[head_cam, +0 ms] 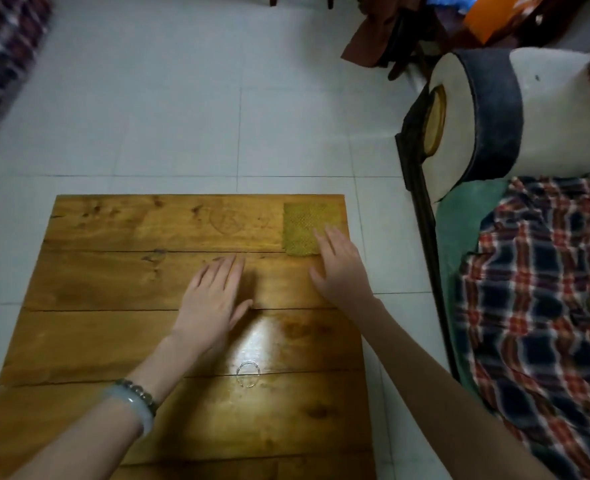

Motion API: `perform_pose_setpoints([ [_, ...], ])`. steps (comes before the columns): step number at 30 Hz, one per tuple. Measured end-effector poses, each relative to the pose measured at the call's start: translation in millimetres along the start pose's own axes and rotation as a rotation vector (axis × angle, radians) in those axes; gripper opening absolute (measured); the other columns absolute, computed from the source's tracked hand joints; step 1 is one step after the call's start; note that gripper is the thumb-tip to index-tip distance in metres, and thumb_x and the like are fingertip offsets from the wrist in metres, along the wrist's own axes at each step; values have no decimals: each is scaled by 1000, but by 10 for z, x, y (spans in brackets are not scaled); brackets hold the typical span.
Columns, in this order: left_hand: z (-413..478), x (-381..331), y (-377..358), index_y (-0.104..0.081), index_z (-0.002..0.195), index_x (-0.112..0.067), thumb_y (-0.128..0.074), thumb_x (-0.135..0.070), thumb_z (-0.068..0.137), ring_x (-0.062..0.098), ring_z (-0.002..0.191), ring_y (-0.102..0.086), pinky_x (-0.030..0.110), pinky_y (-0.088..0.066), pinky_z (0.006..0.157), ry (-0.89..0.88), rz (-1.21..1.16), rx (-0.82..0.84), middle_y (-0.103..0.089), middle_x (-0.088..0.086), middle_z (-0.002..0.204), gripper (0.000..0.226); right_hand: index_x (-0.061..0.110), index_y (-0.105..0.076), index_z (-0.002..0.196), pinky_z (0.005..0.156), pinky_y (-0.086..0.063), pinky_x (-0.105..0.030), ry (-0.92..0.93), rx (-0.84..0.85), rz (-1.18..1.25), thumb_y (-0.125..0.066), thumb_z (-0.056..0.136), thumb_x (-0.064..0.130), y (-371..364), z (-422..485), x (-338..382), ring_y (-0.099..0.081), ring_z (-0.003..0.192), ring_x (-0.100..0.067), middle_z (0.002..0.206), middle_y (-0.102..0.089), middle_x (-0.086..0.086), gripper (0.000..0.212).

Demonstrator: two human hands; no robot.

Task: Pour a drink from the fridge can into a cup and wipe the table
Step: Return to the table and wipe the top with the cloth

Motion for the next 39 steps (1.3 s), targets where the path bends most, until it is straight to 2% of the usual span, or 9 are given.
perform_pose_setpoints([
  [5,43,141,-763,-49,131,-3,-3,-58,93,29,111,-59,43,-45,96,94,-51,139,-57,16,128,81,3,-45,135,105,-32,-60,20,76,-33,-66,82,36,-746,491,-400,-36,134,-38,142,-42,-22,65],
  [8,-26,242,-1056,-45,133,-4,-11,-57,93,28,111,-58,38,-38,96,154,-60,157,-56,15,129,75,11,-46,134,109,-16,-66,-35,53,-102,-56,84,53,-981,787,-537,-30,137,-36,146,-36,-19,66],
  [11,-79,307,-1210,-44,134,-5,-18,-58,91,27,117,-54,35,-28,98,191,-76,190,-53,13,133,74,24,-31,144,108,0,-67,-196,94,-76,-44,83,68,-1163,1001,-643,-10,143,-35,155,-16,-18,76],
  [14,-101,305,-1249,-43,135,-4,-28,-56,89,28,118,-53,34,-27,99,223,-124,201,-51,13,135,71,33,-11,148,104,7,-70,-185,177,-142,-31,78,79,-1322,1098,-654,1,144,-36,157,-1,-16,87],
  [17,-84,272,-1266,-40,138,-4,-29,-56,90,26,121,-51,34,-28,101,228,-151,187,-50,12,136,72,35,-4,148,102,9,-71,-159,185,-225,-18,76,82,-1443,1149,-646,3,144,-37,157,2,-16,87],
  [23,-24,186,-1279,-40,138,-3,-31,-55,90,27,121,-50,34,-28,101,225,-174,157,-50,13,136,71,35,-12,148,102,2,-72,-165,136,-290,-4,89,61,-1498,1140,-654,-5,144,-37,157,-8,-14,65],
  [28,-74,216,-1237,-38,138,-4,-35,-53,90,26,123,-48,34,-26,102,224,-150,134,-50,13,136,69,24,-17,149,107,3,-67,-143,114,-241,-29,98,41,-1478,1144,-661,-6,144,-33,157,-13,-9,55],
  [35,-447,192,-1192,-36,137,-3,-34,-52,89,30,120,-49,42,-37,100,265,-131,128,-50,15,135,69,11,-24,146,117,3,-49,-45,231,127,-29,101,26,-1313,776,-580,-7,145,-25,156,-18,-10,48],
  [39,-707,96,-1137,-37,137,-2,-33,-52,89,33,118,-50,44,-37,100,238,-120,145,-50,18,134,69,9,-17,148,114,10,-42,-128,360,346,-29,102,24,-1193,194,-304,0,145,-24,156,-13,-15,50],
])
Point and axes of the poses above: each hand's wrist, its own z-axis towards the middle knuckle, its own y-axis out of the back of the hand, x = y × z, the point moved 4 cm from there along z, towards the middle knuckle
